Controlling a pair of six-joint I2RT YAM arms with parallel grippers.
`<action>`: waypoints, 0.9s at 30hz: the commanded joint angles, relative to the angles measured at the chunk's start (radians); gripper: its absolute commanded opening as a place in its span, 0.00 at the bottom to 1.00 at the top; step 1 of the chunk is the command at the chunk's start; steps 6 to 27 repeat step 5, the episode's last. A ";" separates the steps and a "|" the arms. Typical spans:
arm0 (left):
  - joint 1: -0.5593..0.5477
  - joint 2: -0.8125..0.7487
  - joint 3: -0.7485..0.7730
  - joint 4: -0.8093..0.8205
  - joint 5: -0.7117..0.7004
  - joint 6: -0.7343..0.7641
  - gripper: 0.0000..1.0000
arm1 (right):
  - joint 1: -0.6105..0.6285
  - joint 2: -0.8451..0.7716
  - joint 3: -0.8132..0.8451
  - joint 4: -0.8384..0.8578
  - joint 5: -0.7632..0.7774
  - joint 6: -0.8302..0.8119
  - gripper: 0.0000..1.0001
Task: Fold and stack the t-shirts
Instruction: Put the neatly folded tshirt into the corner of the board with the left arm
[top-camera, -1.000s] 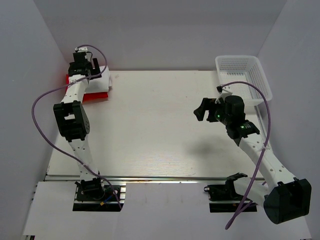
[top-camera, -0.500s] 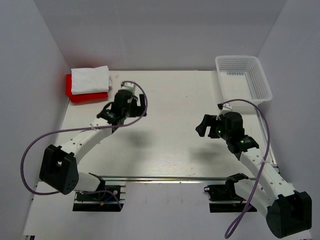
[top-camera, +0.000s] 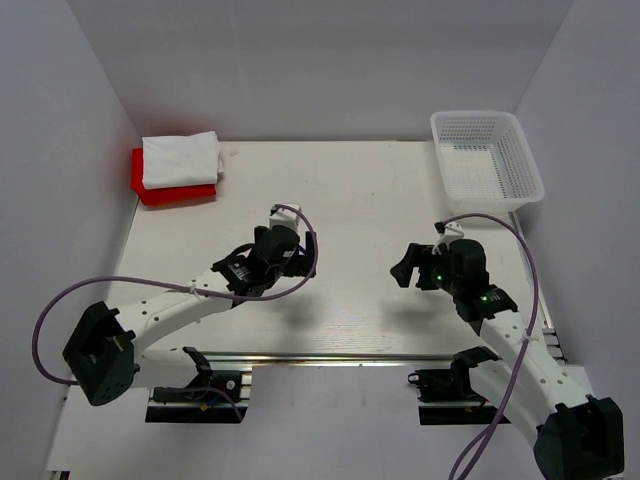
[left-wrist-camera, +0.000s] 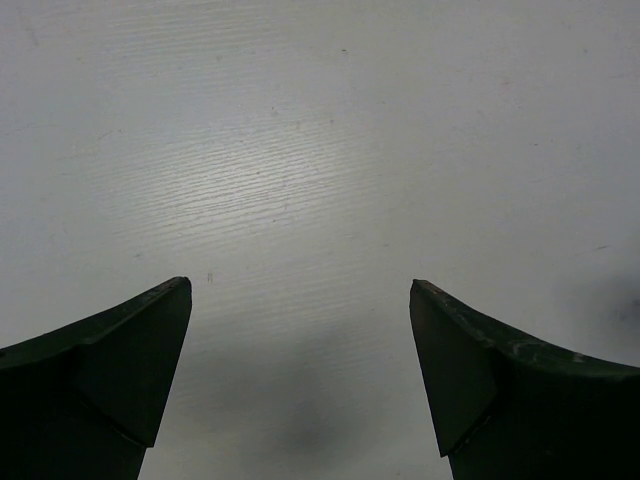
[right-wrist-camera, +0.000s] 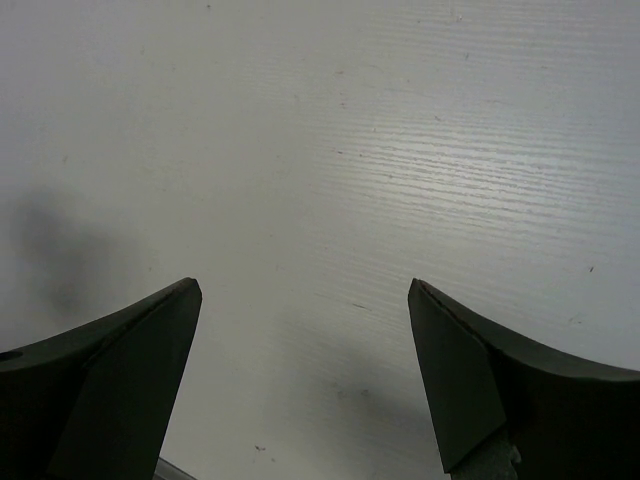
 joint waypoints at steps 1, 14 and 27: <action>-0.034 -0.018 -0.002 0.018 -0.066 -0.010 1.00 | -0.005 -0.030 -0.016 0.058 -0.024 0.003 0.90; -0.066 -0.038 -0.002 0.051 -0.075 0.010 1.00 | -0.002 -0.076 -0.045 0.085 -0.021 0.007 0.90; -0.066 -0.038 -0.002 0.051 -0.075 0.010 1.00 | -0.002 -0.076 -0.045 0.085 -0.021 0.007 0.90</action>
